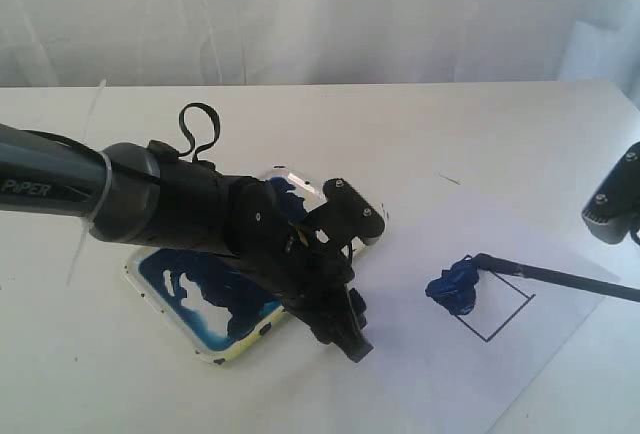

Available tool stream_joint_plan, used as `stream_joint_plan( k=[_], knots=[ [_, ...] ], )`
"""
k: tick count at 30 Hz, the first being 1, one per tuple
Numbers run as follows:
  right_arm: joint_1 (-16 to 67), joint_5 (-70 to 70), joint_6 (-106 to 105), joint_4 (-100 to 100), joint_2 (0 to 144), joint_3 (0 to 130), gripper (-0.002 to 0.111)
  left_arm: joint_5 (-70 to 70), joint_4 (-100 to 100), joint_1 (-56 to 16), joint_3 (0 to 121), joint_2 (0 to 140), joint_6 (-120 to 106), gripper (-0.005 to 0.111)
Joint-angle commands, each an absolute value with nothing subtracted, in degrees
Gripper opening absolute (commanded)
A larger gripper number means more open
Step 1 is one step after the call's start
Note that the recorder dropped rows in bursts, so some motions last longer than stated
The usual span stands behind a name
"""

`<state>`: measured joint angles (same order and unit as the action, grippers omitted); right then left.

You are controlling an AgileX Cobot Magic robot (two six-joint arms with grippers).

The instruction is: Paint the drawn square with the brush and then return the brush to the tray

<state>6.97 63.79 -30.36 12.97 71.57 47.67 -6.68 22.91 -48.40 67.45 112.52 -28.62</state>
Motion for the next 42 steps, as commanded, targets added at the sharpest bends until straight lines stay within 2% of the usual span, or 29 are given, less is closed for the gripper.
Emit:
stream_joint_plan(
  k=[1,12,42],
  knots=[
    [6.80,62.61,-29.75,13.34,71.57,47.39,0.000,-8.98,23.06,-48.66,66.76,113.42,-28.00,0.059],
    [6.80,61.48,-33.62,12.48,71.57,47.39,0.000,-8.96,23.06,-48.66,66.76,113.42,-28.11,0.059],
    [6.80,69.96,-31.69,15.52,68.07,47.39,0.000,-8.96,23.06,-48.66,66.76,113.42,-28.22,0.059]
  ],
)
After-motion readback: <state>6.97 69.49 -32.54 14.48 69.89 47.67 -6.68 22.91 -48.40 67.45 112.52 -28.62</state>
